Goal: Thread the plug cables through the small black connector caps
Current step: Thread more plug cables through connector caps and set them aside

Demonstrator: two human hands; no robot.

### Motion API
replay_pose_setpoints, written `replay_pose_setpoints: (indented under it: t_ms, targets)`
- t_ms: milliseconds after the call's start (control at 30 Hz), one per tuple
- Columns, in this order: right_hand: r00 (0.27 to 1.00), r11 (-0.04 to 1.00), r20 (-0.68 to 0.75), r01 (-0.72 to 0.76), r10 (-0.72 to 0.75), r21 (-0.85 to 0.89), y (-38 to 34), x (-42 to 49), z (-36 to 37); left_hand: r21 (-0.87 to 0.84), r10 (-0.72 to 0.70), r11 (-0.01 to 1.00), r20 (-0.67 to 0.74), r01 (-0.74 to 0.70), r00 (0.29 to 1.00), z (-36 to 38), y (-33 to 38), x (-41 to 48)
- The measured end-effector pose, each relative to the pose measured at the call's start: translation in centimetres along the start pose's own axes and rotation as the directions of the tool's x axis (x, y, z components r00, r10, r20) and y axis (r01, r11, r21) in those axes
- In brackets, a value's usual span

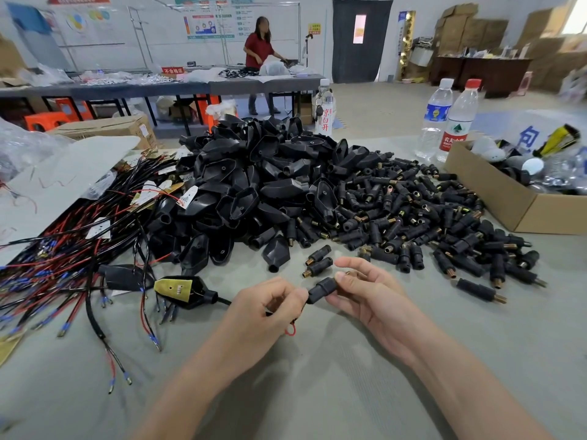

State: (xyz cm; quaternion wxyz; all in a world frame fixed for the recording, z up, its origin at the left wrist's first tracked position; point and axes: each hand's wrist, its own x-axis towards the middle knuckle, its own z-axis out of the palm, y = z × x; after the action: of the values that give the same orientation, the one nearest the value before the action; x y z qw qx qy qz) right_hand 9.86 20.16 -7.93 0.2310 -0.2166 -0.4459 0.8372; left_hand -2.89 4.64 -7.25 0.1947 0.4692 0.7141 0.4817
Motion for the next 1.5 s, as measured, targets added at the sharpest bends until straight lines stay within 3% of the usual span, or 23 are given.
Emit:
replay_pose_setpoints:
  t_ms: [167, 267, 467, 967, 1300, 1500]
  targets:
    - [0.996, 0.995, -0.065, 0.064, -0.059, 0.071, -0.4, 0.0, -0.1, 0.07, 0.04, 0.997, -0.039, -0.037, 0.998, -0.6, -0.2, -0.2]
    - [0.995, 0.993, -0.081, 0.073, -0.066, 0.092, -0.5, 0.0, 0.0, 0.029, 0.051, 0.998, -0.076, -0.049, 0.996, -0.4, -0.4, -0.1]
    - [0.996, 0.988, -0.037, 0.083, -0.079, 0.132, -0.3, -0.1, 0.2, -0.066, 0.036, 0.997, -0.048, -0.039, 0.998, -0.2, -0.3, 0.1]
    - [0.998, 0.976, 0.027, 0.056, -0.063, 0.208, 0.0, -0.2, 0.6, -0.025, 0.094, 0.995, -0.052, -0.095, 0.994, 0.1, -0.9, 0.2]
    - [0.995, 0.962, -0.027, 0.097, -0.093, 0.256, -0.5, -0.1, 0.3, -0.047, 0.092, 0.994, -0.088, -0.097, 0.992, 0.5, -0.7, 0.0]
    - [0.997, 0.96, 0.007, 0.075, -0.08, 0.27, -0.1, -0.1, 0.4, 0.085, 0.152, 0.986, -0.106, -0.143, 0.983, 0.6, -1.1, -0.1]
